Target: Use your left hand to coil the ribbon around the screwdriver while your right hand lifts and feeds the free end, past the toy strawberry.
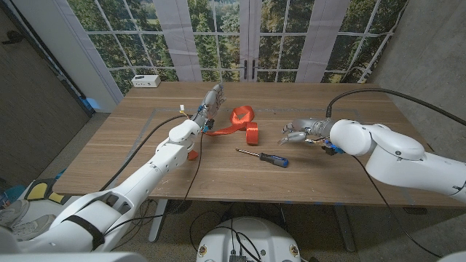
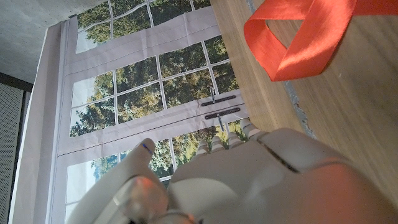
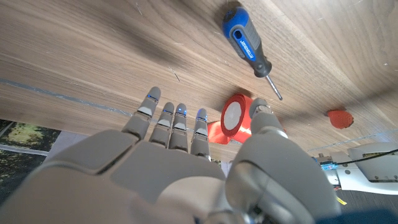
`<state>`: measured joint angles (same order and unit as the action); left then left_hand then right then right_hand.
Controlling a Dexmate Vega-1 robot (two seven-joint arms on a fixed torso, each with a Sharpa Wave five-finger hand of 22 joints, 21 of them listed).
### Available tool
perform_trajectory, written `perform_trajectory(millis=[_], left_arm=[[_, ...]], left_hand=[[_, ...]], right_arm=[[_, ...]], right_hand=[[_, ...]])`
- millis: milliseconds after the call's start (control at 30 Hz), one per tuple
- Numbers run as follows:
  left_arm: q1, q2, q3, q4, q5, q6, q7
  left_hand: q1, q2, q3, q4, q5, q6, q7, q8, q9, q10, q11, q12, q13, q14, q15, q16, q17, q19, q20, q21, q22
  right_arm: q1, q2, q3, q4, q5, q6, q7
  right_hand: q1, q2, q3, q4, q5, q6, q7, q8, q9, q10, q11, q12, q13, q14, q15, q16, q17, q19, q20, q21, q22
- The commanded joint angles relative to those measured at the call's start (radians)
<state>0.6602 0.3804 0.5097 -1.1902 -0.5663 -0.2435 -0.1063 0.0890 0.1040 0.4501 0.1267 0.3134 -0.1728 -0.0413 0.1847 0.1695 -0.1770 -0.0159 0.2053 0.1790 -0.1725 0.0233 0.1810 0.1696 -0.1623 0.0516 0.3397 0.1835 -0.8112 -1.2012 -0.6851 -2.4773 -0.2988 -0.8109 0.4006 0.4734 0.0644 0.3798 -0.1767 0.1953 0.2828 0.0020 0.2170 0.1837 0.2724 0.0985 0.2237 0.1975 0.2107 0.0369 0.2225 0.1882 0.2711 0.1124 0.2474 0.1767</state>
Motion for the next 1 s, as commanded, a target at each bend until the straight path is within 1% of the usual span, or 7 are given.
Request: perform_trajectory(millis=[33,267,467,700,800,933,1000], left_arm=[[-0.002,-0.004,0.000,0.008,-0.002,-0.009,-0.008],[0.002,-0.001,-0.002,0.001,-0.001,-0.006,-0.001],[0.001,-0.002,-0.003,0.004,-0.003,-0.007,-0.003],[-0.005,-0.002,0.000,0.008,-0.004,-0.002,-0.011],[-0.008,-0.004,0.002,0.013,-0.001,-0.005,-0.012],[-0.009,-0.006,0.002,0.014,-0.003,-0.003,-0.013],[-0.010,-0.005,0.002,0.016,-0.002,-0.003,-0.014]], left_hand=[[0.009,0.025,-0.001,0.002,-0.002,-0.074,-0.006,-0.001,0.006,-0.114,0.006,-0.004,0.005,-0.117,0.001,0.000,0.004,0.000,0.000,-0.004,0.004],[0.009,0.025,-0.002,0.003,-0.002,-0.075,-0.007,-0.001,0.006,-0.114,0.006,-0.004,0.005,-0.117,0.001,0.000,0.004,0.001,0.001,-0.006,0.005],[0.009,0.025,-0.002,0.003,-0.002,-0.075,-0.007,-0.001,0.006,-0.114,0.007,-0.004,0.005,-0.116,0.001,0.000,0.004,0.001,0.000,-0.007,0.005],[0.009,0.025,-0.002,0.003,-0.003,-0.074,-0.007,-0.001,0.006,-0.113,0.006,-0.004,0.005,-0.117,0.001,0.000,0.004,0.002,0.000,-0.008,0.005],[0.009,0.025,-0.003,0.004,-0.003,-0.074,-0.007,-0.001,0.006,-0.113,0.009,-0.004,0.005,-0.117,0.001,0.000,0.004,0.002,0.001,-0.009,0.005],[0.009,0.025,-0.003,0.004,-0.003,-0.073,-0.007,-0.001,0.006,-0.113,0.007,-0.004,0.005,-0.116,0.001,0.000,0.004,0.003,0.000,-0.009,0.005],[0.009,0.025,-0.003,0.004,-0.003,-0.074,-0.007,-0.001,0.006,-0.114,0.009,-0.004,0.005,-0.116,0.001,0.000,0.004,0.003,0.000,-0.010,0.005]], right_arm=[[0.049,0.043,-0.098,-0.013,-0.150,-0.018,0.114],[0.054,0.071,-0.133,-0.002,-0.255,-0.021,0.159],[0.075,0.110,-0.173,0.024,-0.343,-0.020,0.248],[0.072,0.138,-0.180,0.044,-0.398,-0.014,0.306],[0.061,0.148,-0.167,0.052,-0.400,-0.004,0.313],[0.057,0.166,-0.189,0.065,-0.472,0.011,0.331],[0.041,0.170,-0.179,0.069,-0.489,0.023,0.315]], right_hand=[[0.024,-0.007,0.009,-0.002,0.008,0.020,0.003,0.006,0.006,0.021,-0.002,0.009,0.006,0.031,-0.013,0.012,0.004,0.022,-0.002,-0.001,0.003],[0.045,-0.009,0.014,-0.005,0.011,0.024,0.003,0.005,0.006,0.010,-0.017,0.002,0.007,0.028,-0.018,0.008,0.004,0.027,-0.001,-0.002,0.004],[0.087,-0.007,0.029,-0.011,0.017,0.027,-0.003,0.004,0.007,0.010,-0.028,-0.001,0.007,0.029,-0.025,0.005,0.004,0.034,-0.003,-0.003,0.003],[0.108,-0.010,0.035,-0.012,0.019,0.031,-0.006,0.004,0.007,0.009,-0.029,-0.003,0.008,0.029,-0.026,0.003,0.004,0.038,-0.005,-0.005,0.003],[0.116,-0.015,0.036,-0.012,0.019,0.031,-0.005,0.003,0.007,0.009,-0.032,-0.003,0.008,0.029,-0.026,0.002,0.004,0.039,-0.005,-0.006,0.003],[0.133,-0.030,0.035,-0.011,0.022,0.044,-0.001,0.005,0.007,0.009,-0.031,-0.004,0.008,0.043,-0.033,0.005,0.004,0.044,-0.007,-0.007,0.003],[0.163,-0.047,0.035,-0.009,0.028,0.068,0.003,0.010,0.008,0.009,-0.031,-0.006,0.009,0.063,-0.041,0.009,0.004,0.069,-0.011,-0.001,0.004]])
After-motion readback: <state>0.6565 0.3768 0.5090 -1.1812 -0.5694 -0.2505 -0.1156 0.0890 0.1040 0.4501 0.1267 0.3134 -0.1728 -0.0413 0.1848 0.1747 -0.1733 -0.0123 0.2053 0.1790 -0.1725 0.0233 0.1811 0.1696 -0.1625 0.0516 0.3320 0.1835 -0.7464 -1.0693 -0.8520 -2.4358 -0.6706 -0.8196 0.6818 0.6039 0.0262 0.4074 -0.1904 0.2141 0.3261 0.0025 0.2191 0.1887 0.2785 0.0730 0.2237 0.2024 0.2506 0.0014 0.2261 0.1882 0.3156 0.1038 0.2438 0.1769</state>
